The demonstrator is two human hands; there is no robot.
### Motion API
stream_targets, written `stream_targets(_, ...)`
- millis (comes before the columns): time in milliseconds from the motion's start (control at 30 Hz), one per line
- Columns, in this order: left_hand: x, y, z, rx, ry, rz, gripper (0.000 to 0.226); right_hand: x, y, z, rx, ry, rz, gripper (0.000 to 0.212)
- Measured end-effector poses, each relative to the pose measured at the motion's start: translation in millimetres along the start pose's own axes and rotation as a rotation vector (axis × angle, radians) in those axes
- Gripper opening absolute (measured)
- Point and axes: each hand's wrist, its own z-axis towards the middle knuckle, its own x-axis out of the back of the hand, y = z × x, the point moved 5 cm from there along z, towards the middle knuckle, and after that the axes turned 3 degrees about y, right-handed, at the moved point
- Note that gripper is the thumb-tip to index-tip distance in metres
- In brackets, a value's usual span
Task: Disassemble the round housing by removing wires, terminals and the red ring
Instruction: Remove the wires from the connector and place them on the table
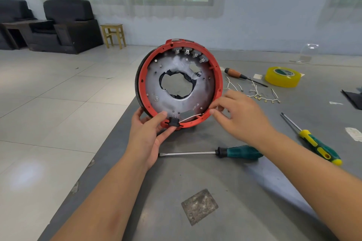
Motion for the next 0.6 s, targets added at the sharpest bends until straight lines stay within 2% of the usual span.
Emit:
stream_targets(100, -0.4, -1.6, -1.5, -0.012, -0.004, 0.010, 0.059, -15.6, -12.4, 19.4, 0.104, -0.133, -0.215, 0.024)
stream_targets(200, 0.5, -2.2, -1.8, -0.062, -0.005, 0.031, 0.061, -36.0, -21.8, 27.9, 0.140, -0.236, -0.397, 0.034)
stream_targets(300, 0.4, -3.0, -1.3, -0.101, -0.016, 0.050, 0.062, -43.2, -29.1, 37.0, 0.046, -0.292, -0.538, 0.030)
stream_targets(400, 0.6, -4.4, -0.5, -0.127, -0.023, 0.088, 0.068, -43.9, -32.6, 47.4, -0.085, -0.379, -0.566, 0.019)
stream_targets(600, -0.4, -6.8, 0.7, -0.149, -0.058, 0.135, 0.073, -46.0, -33.0, 57.2, -0.268, -0.528, -0.464, 0.032)
